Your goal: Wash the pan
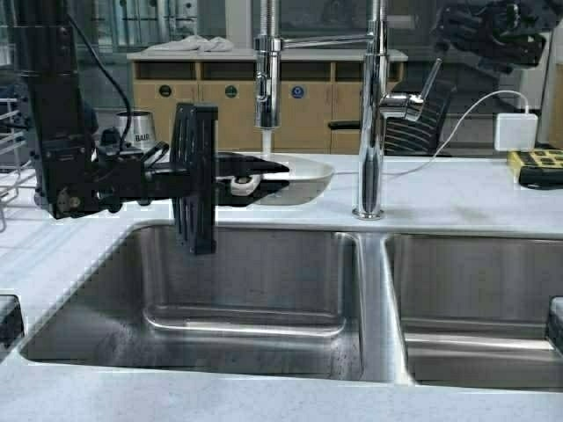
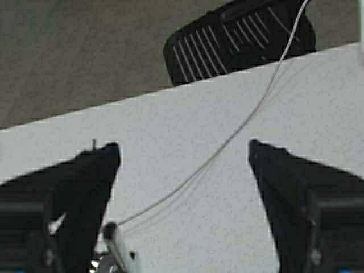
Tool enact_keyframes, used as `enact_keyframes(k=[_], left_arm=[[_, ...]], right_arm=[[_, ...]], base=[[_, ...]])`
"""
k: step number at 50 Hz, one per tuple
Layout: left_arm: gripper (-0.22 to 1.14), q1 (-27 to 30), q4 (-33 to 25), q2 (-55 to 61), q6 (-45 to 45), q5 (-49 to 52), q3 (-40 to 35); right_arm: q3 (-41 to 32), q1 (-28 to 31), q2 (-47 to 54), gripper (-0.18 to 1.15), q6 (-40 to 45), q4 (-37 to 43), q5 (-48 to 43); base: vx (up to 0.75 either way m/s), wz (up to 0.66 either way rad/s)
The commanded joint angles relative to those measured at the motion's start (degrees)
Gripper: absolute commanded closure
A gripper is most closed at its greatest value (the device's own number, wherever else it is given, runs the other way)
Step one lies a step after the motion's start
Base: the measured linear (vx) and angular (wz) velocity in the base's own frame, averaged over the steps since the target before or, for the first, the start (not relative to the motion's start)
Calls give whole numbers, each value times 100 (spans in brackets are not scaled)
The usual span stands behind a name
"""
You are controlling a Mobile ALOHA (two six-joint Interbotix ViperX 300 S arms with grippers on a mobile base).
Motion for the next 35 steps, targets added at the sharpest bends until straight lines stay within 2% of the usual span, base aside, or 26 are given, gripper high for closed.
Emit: enact_keyframes(k=[1, 5, 6, 8, 10, 13, 15, 21, 35], left_arm=[[89, -9, 0, -70, 62, -114, -97], [89, -9, 9, -70, 62, -114, -88], [89, -9, 9, -70, 62, -114, -88], [89, -9, 0, -70, 62, -114, -79], [89, -9, -9, -70, 62, -114, -70], [89, -9, -9, -70, 62, -114, -62], [88, -9, -9, -70, 62, -114, -53], [89, -9, -9, -53, 70, -114, -62], [88, -9, -9, 105, 53, -272, -70]], right_arm=[[-44, 9, -387, 12, -9, -9, -62], [97, 9, -413, 34, 18, 26, -62], [149, 9, -413, 46, 35, 62, -53], [220, 9, -396, 59, 44, 123, -53], [316, 9, -352, 84, 35, 229, -53], [360, 18, -246, 104, 18, 299, -53], [343, 35, -149, 104, 26, 325, -18], [62, 123, 149, 86, 0, 334, 299], [-1151, 624, 765, 90, -44, 308, 1187]], base=[[0, 0], [0, 0], [0, 0], [0, 0], [0, 0], [0, 0], [0, 0], [0, 0], [0, 0]])
